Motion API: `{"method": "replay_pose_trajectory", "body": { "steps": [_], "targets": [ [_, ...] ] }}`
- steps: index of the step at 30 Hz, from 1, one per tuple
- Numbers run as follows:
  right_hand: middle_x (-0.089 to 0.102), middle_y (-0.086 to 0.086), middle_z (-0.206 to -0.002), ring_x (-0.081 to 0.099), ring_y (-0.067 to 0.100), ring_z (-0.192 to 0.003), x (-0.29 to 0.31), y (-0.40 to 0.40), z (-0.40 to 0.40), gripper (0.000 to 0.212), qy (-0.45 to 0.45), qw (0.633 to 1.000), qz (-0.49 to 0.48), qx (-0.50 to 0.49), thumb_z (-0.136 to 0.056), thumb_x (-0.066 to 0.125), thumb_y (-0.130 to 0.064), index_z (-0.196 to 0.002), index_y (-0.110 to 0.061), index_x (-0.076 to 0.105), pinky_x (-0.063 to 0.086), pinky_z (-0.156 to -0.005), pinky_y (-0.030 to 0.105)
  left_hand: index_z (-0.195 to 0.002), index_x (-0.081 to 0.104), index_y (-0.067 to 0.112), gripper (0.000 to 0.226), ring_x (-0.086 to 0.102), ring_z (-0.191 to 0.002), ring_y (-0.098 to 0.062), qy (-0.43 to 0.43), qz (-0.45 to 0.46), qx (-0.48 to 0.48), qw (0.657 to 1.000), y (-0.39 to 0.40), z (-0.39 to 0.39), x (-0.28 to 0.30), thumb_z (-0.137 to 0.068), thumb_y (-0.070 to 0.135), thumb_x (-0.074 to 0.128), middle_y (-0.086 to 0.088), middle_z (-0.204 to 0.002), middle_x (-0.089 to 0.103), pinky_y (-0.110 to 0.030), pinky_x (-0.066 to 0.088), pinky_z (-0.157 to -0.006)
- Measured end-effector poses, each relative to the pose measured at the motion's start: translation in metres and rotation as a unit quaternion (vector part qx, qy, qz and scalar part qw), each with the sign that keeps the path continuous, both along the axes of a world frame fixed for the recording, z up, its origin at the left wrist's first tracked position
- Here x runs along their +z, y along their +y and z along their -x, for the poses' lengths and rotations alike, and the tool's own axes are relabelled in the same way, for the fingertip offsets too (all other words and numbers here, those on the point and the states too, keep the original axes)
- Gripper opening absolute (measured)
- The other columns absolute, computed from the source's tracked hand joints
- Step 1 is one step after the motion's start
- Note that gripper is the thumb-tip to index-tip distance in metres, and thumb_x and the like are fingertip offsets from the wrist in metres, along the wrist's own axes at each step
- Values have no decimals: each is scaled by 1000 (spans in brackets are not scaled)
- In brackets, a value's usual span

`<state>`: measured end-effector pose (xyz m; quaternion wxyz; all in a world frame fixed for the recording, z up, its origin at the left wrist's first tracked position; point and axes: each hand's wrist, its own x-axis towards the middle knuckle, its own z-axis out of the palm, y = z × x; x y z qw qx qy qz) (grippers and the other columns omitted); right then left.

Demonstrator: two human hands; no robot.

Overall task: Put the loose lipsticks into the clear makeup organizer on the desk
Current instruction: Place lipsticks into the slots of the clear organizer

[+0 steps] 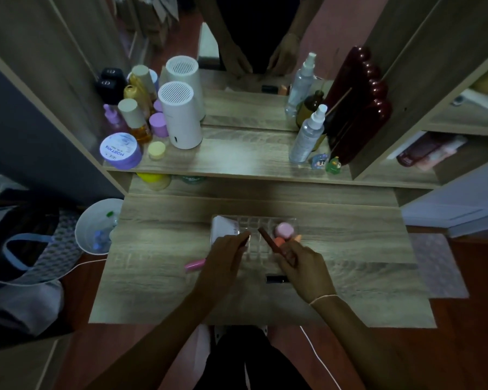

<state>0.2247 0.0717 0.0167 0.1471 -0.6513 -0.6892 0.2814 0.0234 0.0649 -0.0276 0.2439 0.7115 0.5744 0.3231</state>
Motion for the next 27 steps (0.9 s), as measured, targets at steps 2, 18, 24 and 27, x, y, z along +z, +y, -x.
{"method": "replay_pose_trajectory", "body": {
  "steps": [2,18,24,27],
  "targets": [
    [62,-7,-76,59,7,-70,5,6,3,12,57,998,5,-37,-82,69,-29,-94,-28,66,40,-58,8,-121,55,9,29,43,-84,-5,6,2,3,1000,5,-3,6,-93,5,53,-7,-92,60,-20,36,-76],
    [66,7,-98,56,-2,-74,7,54,16,14,134,989,-20,-58,-84,69,-21,-96,-15,72,43,-68,2,-130,50,17,42,59,-103,-11,-83,15,90,992,50,-15,33,-90,8,59,-5,-118,64,-29,46,-89],
    [71,10,-101,67,18,-89,-2,70,22,20,147,988,-29,-26,-86,66,-16,-105,-11,68,56,-85,35,-110,62,8,28,60,-94,-14,-70,-14,108,992,63,-16,34,-83,-1,64,-12,-104,68,-6,38,-83],
    [73,9,-101,67,16,-89,-7,76,27,22,150,988,-40,-15,-85,67,-13,-106,-10,68,56,-85,30,-105,63,7,27,52,-90,2,-60,-30,98,993,65,-16,32,-81,-5,64,-12,-98,68,2,35,-82]
  ]
}}
